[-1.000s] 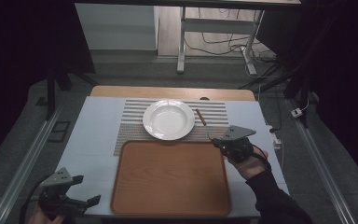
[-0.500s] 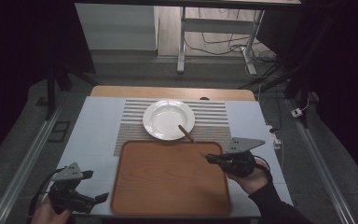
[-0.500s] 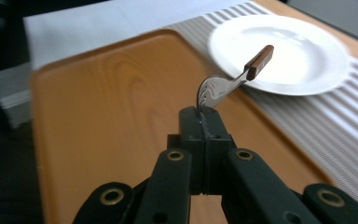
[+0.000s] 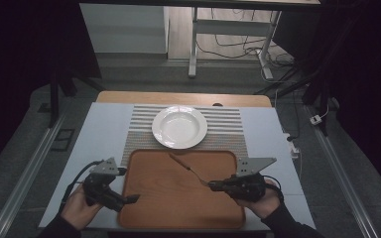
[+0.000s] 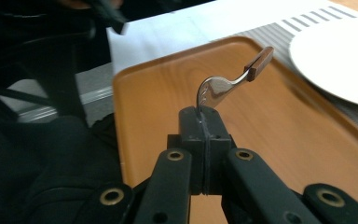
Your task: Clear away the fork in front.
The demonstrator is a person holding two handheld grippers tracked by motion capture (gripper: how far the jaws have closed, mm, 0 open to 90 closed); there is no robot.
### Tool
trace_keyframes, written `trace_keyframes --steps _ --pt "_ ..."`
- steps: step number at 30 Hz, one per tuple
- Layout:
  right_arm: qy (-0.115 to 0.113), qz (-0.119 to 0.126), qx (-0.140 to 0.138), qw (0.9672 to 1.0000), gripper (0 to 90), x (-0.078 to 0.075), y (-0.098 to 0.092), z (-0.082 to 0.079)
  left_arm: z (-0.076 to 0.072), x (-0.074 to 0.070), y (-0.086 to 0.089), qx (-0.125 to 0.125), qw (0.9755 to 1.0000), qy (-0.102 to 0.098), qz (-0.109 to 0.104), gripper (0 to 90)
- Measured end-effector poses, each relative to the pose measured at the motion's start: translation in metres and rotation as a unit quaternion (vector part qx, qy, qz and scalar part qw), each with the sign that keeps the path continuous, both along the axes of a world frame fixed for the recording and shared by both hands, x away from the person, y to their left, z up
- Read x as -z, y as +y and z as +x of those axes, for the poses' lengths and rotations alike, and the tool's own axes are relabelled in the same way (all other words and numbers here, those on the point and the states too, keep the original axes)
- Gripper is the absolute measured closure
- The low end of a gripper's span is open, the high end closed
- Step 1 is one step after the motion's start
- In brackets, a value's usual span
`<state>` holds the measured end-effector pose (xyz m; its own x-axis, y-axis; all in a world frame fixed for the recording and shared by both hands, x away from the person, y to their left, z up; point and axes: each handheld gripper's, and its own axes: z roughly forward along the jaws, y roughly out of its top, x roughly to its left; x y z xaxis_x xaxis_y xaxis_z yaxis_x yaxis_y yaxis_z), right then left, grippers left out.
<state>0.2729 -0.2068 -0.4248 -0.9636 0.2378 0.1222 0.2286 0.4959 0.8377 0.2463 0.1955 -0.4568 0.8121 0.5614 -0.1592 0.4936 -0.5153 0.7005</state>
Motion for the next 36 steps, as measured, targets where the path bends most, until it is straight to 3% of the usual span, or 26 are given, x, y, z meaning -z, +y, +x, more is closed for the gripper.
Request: trace_keyframes --steps 4,6,9,13,17,19,20,21,22,23,27,29,30,31,34,36 --pt "0.013 0.003 -0.027 0.9995 89.9 0.003 0.004 -0.006 0.013 0.001 -0.021 0.037 0.9992 -0.005 0.014 0.0" --pt "0.019 0.004 -0.04 0.999 89.9 0.004 0.007 -0.008 0.019 0.002 -0.031 0.066 0.9976 -0.007 0.023 0.0" --pt "0.023 0.001 -0.055 0.9982 89.9 0.006 0.011 -0.011 0.025 0.001 -0.046 0.104 0.9937 -0.018 0.039 0.0" --pt "0.028 -0.001 -0.078 0.9965 89.9 0.006 0.016 -0.013 0.034 0.0 -0.064 0.152 0.9866 -0.028 0.052 1.8" --pt "0.029 -0.002 -0.103 0.9943 89.9 0.006 0.02 -0.016 0.038 0.001 -0.079 0.21 0.974 -0.044 0.072 11.6" --pt "0.029 -0.005 -0.116 0.9928 89.9 0.006 0.021 -0.017 0.039 0.002 -0.083 0.228 0.9691 -0.051 0.078 19.5" --pt "0.028 -0.009 -0.121 0.9922 89.9 0.006 0.022 -0.018 0.04 0.003 -0.084 0.245 0.9653 -0.047 0.079 23.7" --pt "0.028 -0.008 -0.126 0.9917 89.9 0.006 0.022 -0.019 0.04 0.003 -0.084 0.245 0.9653 -0.047 0.079 30.4" --pt "0.027 -0.009 -0.128 0.9914 89.9 0.006 0.023 -0.019 0.039 0.003 -0.087 0.267 0.9588 -0.046 0.085 34.6" --pt "0.028 -0.011 -0.13 0.9911 89.9 0.006 0.023 -0.019 0.039 0.004 -0.088 0.278 0.956 -0.038 0.086 40.5" --pt "0.032 -0.015 -0.147 0.9885 89.9 0.007 0.024 -0.019 0.035 0.006 -0.094 0.303 0.9469 -0.028 0.102 65.8" --pt "0.028 -0.023 -0.158 0.9868 89.8 0.007 0.025 -0.021 0.034 0.008 -0.096 0.323 0.9389 -0.032 0.115 68.5" --pt "0.029 -0.026 -0.16 0.9864 89.8 0.008 0.026 -0.021 0.034 0.008 -0.096 0.323 0.9389 -0.032 0.115 69.7" --pt "0.031 -0.027 -0.165 0.9855 89.7 0.008 0.026 -0.021 0.031 0.008 -0.097 0.336 0.9326 -0.038 0.125 70.9" --pt "0.04 -0.032 -0.169 0.9843 89.0 0.011 0.026 -0.019 0.029 0.011 -0.097 0.359 0.9239 -0.037 0.127 74.1" --pt "0.044 -0.032 -0.162 0.9853 86.8 0.012 0.025 -0.017 0.028 0.013 -0.097 0.373 0.9181 -0.034 0.128 76.6"
